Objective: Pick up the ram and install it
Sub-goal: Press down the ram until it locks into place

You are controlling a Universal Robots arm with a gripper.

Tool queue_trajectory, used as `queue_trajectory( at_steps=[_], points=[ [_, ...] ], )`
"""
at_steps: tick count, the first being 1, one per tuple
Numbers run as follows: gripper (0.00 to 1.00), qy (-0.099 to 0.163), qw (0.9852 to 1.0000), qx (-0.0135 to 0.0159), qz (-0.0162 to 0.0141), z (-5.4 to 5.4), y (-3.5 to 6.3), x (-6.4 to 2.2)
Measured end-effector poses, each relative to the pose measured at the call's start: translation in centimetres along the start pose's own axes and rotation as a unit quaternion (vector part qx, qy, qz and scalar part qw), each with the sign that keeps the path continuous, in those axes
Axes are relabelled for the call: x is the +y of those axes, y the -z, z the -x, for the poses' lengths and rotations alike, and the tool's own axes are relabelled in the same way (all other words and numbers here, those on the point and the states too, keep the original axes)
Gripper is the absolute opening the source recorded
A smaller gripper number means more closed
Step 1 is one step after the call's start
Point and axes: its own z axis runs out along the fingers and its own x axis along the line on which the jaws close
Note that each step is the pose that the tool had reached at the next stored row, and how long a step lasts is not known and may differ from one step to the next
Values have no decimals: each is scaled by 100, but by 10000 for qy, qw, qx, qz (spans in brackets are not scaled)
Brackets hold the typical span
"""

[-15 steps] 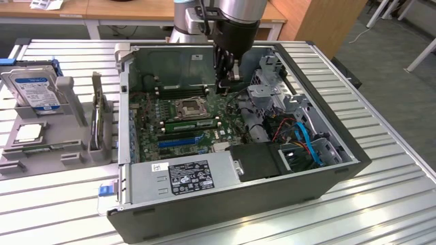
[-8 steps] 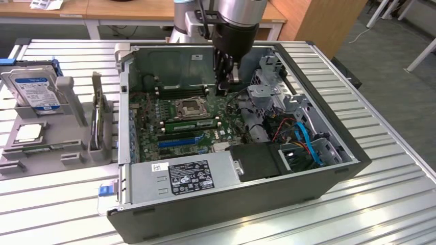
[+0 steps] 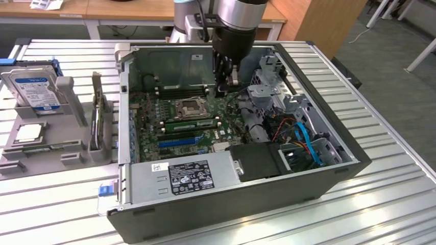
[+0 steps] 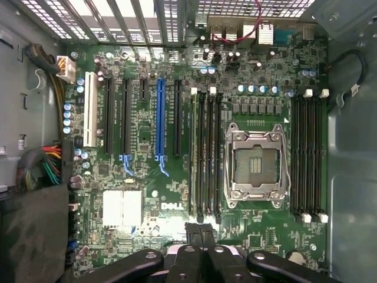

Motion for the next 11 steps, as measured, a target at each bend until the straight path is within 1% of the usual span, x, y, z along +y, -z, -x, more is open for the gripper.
queue_trajectory(
  at_steps=[11],
  points=[
    [10, 0, 10000, 0, 0, -2, -66, -2]
  ],
)
